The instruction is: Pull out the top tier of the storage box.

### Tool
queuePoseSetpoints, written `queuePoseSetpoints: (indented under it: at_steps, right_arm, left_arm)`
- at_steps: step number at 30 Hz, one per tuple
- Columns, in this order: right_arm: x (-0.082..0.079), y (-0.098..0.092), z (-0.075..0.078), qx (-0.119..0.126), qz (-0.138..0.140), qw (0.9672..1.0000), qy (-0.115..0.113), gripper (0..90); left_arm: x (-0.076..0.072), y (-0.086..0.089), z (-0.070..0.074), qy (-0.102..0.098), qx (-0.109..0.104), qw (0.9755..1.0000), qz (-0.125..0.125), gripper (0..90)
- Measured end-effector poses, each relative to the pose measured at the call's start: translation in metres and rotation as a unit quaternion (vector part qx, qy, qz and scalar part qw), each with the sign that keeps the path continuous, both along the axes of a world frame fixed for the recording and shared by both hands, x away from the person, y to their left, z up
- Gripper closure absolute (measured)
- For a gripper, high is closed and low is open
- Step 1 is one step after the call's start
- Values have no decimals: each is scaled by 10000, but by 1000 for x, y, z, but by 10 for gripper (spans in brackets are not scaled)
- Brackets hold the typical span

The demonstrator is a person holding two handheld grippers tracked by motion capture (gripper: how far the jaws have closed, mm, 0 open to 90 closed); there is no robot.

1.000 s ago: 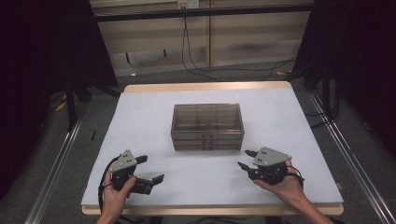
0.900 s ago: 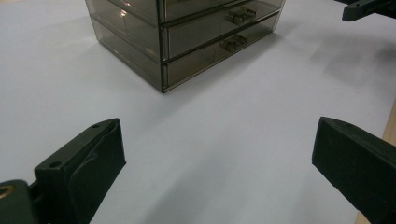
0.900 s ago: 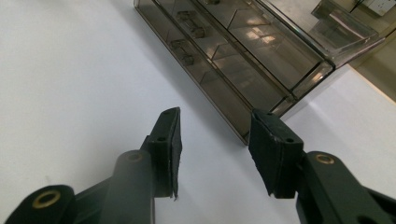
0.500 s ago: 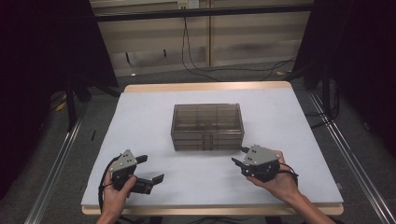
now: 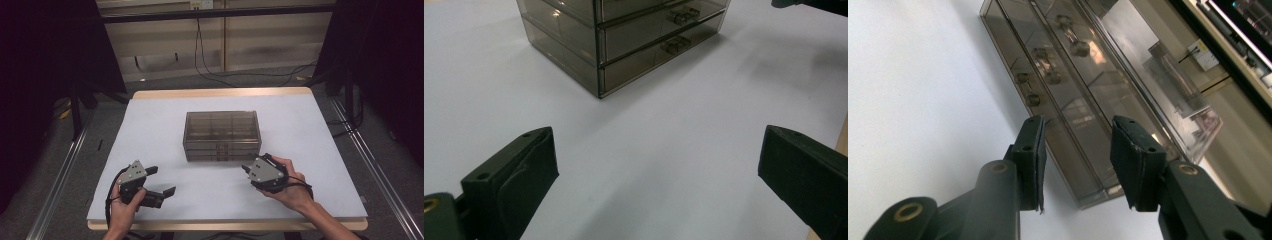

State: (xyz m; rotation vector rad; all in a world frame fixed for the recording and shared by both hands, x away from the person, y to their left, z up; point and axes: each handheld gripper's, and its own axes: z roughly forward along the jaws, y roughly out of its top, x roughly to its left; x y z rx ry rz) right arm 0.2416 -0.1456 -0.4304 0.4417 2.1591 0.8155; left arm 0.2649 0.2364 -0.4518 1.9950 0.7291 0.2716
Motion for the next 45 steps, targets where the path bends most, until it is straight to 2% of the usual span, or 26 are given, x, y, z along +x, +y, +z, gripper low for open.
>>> queuePoseSetpoints:
  at_steps: [7, 9, 15, 24, 31, 32, 33, 35, 36, 39, 40, 43, 44, 45]
  right_arm:
    - [4, 10, 3, -174, 81, 9995, -257, 608]
    - [4, 15, 3, -280, 112, 9988, -398, 613]
    - [4, 23, -2, -617, 150, 9959, -639, 625]
    - [6, 32, -4, -847, 201, 9925, -857, 653]
    - [6, 40, -7, -1097, 216, 9879, -1072, 674]
    - [6, 43, -11, -1236, 203, 9855, -1146, 676]
    - [5, 44, -13, -1269, 206, 9849, -1159, 674]
    - [5, 46, -14, -1272, 261, 9849, -1149, 664]
    - [4, 47, -14, -1301, 243, 9836, -1229, 663]
    - [5, 49, -14, -1305, 216, 9828, -1292, 669]
    - [6, 50, -14, -1396, 241, 9803, -1378, 673]
    - [7, 54, -17, -1559, 233, 9756, -1526, 682]
    - [8, 56, -18, -1530, 214, 9770, -1472, 688]
    - [10, 57, -19, -1589, 229, 9755, -1504, 692]
  left_arm:
    - [0, 1, 0, -13, -18, 10000, -11, 24]
    - [-1, 1, 1, -20, -31, 10000, -8, 24]
    - [-1, 1, 1, -28, -24, 10000, -11, 23]
    - [0, 0, 0, -11, -17, 10000, -13, 23]
    - [-1, 1, 1, -43, -25, 10000, -20, 23]
    - [-1, 0, 1, -22, -41, 10000, -4, 23]
    - [-1, 0, 1, -21, -27, 10000, -10, 23]
    - [-1, 0, 1, -20, -39, 10000, -13, 23]
    - [-1, 0, 1, -20, -39, 10000, -13, 23]
    - [-1, 0, 1, -11, -21, 10000, -10, 23]
    - [-1, 0, 1, -18, -16, 10000, -20, 23]
    - [-1, 0, 1, -24, -28, 10000, -11, 23]
    - [-1, 0, 1, -21, -38, 10000, -12, 23]
    - [-1, 0, 1, -21, -38, 10000, -12, 23]
